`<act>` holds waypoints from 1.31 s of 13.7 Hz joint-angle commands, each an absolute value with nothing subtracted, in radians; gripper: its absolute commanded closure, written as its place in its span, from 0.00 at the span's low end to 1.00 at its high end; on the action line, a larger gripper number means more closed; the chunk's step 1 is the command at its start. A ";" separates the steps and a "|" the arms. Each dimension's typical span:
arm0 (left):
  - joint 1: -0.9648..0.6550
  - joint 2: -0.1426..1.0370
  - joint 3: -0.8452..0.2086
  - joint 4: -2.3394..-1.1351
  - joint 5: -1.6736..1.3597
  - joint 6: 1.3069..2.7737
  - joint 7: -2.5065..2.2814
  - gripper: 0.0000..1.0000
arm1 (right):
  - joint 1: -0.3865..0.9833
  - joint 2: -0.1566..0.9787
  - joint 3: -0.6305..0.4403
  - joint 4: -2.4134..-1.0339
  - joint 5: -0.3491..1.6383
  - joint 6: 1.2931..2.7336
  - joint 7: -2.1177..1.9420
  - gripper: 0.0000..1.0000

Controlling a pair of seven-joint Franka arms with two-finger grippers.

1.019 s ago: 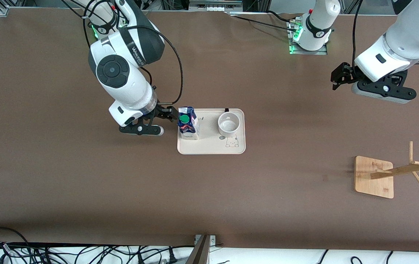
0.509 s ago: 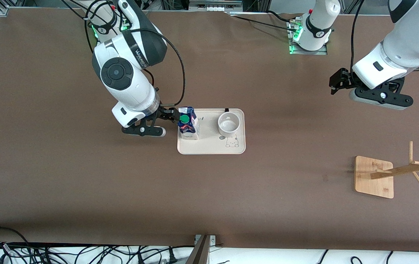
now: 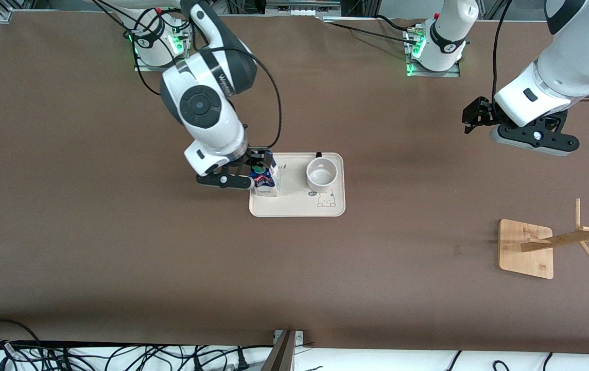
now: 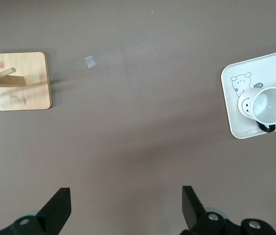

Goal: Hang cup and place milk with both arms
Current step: 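Reach the right gripper to the milk carton on the tray, then close the right gripper around the milk carton's green-capped top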

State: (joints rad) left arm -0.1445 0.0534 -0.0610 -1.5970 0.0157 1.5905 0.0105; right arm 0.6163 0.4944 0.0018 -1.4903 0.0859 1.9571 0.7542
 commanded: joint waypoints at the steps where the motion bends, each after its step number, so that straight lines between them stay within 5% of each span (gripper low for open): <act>1: -0.146 0.069 -0.063 -1.568 0.015 1.582 0.015 0.00 | 0.621 0.499 -0.005 -1.476 0.094 1.976 0.825 0.00; 18: -0.144 0.069 -0.063 -1.569 0.014 1.577 0.015 0.00 | 0.652 0.502 -0.005 -1.476 0.032 1.931 0.763 0.00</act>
State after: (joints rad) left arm -0.1445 0.0546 -0.0610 -1.5970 0.0157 1.5904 0.0105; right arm 0.6353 0.5015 -0.0010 -1.4865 0.0625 1.9557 0.7910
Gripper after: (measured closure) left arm 0.000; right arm 0.000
